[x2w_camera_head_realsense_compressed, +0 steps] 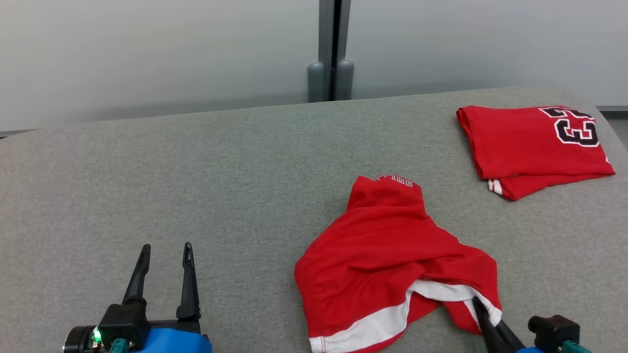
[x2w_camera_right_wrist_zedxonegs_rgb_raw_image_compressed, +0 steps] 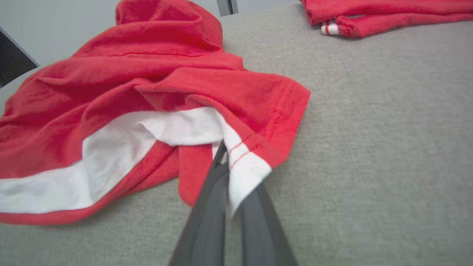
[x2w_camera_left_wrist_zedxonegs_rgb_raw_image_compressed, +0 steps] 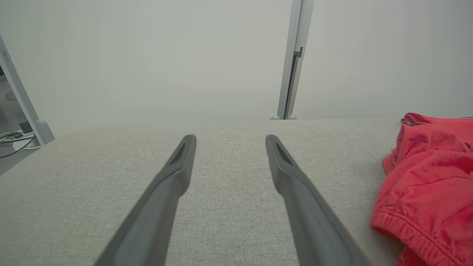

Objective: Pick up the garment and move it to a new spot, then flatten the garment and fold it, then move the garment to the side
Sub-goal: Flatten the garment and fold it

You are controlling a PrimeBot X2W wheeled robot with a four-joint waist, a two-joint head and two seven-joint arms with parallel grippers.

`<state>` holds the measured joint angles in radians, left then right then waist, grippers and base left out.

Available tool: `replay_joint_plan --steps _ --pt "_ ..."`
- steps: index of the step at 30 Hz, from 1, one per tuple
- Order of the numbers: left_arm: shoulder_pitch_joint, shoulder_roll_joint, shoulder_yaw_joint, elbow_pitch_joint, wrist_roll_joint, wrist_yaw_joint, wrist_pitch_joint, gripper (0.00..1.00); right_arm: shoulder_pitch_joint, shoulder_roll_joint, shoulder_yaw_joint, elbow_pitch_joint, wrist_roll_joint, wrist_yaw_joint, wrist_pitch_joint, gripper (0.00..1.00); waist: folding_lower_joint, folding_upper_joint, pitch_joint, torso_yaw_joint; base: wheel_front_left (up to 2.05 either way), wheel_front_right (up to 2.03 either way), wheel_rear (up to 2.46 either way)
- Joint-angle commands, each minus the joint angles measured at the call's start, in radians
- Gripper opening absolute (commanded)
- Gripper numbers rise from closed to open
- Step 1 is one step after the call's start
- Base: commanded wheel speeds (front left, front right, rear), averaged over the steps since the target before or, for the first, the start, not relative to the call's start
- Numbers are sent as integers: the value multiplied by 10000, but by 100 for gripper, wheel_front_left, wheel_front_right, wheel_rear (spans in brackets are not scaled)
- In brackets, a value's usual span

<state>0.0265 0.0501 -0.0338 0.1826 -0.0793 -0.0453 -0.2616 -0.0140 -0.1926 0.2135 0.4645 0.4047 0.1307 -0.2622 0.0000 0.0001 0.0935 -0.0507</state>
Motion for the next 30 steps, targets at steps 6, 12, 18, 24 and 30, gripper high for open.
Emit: replay_joint_plan --steps 6,12,18,24,30 --pt "-96 2 17 -14 4 4 -45 100 -23 -265 -456 128 -196 3 -34 100 0 -1 -52 -256 0 0 0" --pt "-40 4 63 -22 22 -27 -44 100 53 -273 -1243 -806 -508 2 -34 100 0 -1 -72 -354 0 0 0" --pt "-15 4 98 -26 91 -85 -44 100 122 100 -2080 -2552 -978 3 -32 100 0 -1 -94 -349 0 0 0" --pt "-78 2 80 -8 142 -139 -45 100 23 879 -2660 -4213 -1345 3 -34 100 0 -1 -108 -262 0 0 0" --pt "-82 2 -25 21 193 -159 -44 100 179 1318 -2494 -4217 -1615 3 -32 100 0 -1 -155 -154 0 0 0"
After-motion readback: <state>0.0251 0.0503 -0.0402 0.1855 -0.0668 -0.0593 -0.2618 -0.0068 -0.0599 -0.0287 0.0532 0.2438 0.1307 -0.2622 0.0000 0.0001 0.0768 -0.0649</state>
